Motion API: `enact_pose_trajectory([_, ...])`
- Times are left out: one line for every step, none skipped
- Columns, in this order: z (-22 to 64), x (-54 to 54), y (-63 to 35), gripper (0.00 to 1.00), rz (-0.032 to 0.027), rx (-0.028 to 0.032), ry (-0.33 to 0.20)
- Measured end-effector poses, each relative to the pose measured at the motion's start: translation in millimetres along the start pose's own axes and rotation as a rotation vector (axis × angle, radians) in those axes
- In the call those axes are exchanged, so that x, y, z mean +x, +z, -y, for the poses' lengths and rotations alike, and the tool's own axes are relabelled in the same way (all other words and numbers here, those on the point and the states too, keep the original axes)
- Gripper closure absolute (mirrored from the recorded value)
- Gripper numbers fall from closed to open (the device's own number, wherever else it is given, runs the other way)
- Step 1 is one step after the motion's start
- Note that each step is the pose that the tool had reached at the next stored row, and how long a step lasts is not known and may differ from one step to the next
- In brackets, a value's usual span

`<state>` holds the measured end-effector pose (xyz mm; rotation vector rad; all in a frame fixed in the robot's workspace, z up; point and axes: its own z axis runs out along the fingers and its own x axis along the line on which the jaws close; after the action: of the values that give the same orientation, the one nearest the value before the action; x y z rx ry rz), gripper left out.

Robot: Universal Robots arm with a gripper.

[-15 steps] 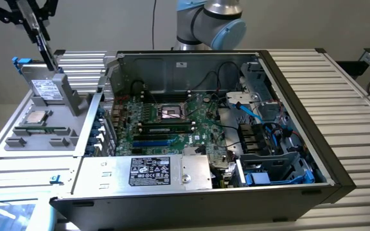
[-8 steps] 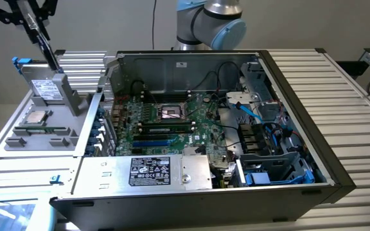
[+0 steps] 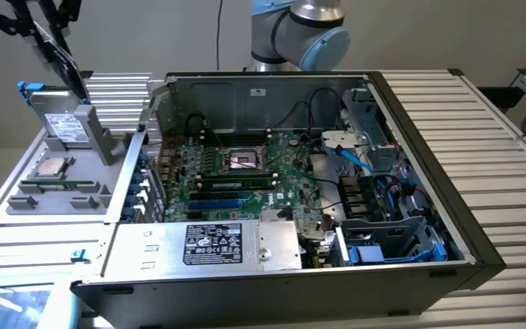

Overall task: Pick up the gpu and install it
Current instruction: 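Pick up the gpu and move the gpu toward the slot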

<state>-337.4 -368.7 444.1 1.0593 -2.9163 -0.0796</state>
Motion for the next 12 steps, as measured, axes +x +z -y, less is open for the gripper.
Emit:
enact_pose_trajectory([0.1,-0.1,0.0,0.72,-0.0008,0.0003,-0.014])
enact_pose_trajectory([0.2,-0.3,0.0,0.72,-0.0017,0.0005,-0.028])
enact_pose_trajectory([0.4,-0.4,-0.1,0.72,-0.0026,0.0008,-0.041])
enact_pose_trajectory([0.5,-0.6,-0.1,0.72,-0.0034,0.001,-0.055])
enact_pose_trajectory([0.6,-0.7,0.0,0.72,-0.0041,0.0013,-0.068])
enact_pose_trajectory([0.7,-0.8,-0.1,0.72,-0.0049,0.0015,-0.081])
enact_pose_trajectory([1.0,-1.1,-0.2,0.72,-0.0058,0.0017,-0.093])
enact_pose_trajectory([1.1,-1.3,-0.1,0.72,-0.0065,0.0019,-0.105])
enact_pose_trajectory([1.3,-1.5,-0.1,0.72,-0.0072,0.0021,-0.118])
enact_pose_trajectory([1.4,-1.7,-0.1,0.72,-0.0079,0.0024,-0.13])
enact_pose_trajectory([1.6,-1.8,-0.1,0.72,-0.0089,0.0026,-0.145])
enact_pose_trajectory([1.7,-1.9,-0.2,0.72,-0.0098,0.0029,-0.16])
